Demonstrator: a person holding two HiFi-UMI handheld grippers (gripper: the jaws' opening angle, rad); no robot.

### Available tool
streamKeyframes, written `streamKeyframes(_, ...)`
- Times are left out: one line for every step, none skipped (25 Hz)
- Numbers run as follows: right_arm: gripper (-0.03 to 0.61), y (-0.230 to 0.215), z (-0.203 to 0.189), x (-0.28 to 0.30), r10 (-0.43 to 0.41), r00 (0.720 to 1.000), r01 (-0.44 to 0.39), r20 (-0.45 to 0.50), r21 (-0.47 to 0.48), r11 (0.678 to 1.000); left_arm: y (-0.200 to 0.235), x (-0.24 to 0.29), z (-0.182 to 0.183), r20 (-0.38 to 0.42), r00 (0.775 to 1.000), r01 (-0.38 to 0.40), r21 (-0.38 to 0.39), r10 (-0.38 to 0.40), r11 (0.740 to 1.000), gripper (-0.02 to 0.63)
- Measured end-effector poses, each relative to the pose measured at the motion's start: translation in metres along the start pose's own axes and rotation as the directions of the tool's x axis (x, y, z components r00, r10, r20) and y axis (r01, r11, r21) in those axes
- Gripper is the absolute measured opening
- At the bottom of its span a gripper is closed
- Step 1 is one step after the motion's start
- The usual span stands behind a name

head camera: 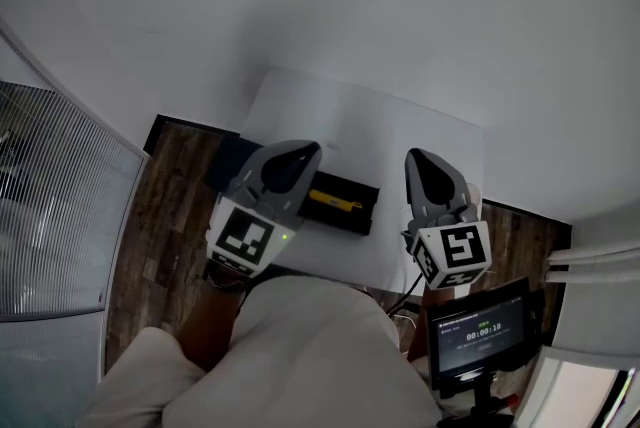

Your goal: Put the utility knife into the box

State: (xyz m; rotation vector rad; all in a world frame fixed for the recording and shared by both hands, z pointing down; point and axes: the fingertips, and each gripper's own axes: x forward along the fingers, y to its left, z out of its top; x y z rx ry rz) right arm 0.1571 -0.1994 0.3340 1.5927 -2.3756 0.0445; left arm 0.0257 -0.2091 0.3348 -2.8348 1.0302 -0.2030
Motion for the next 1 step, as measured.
streamKeyframes(0.000,-0.0004,-0.0008,0.0007,0.001,1.000,-0.001,-0.002,0.001,1.000,-0.0001,0.0009,-0.0003,-0.001,1.000,0.000,-0.001,0.000,1.000,-0.002)
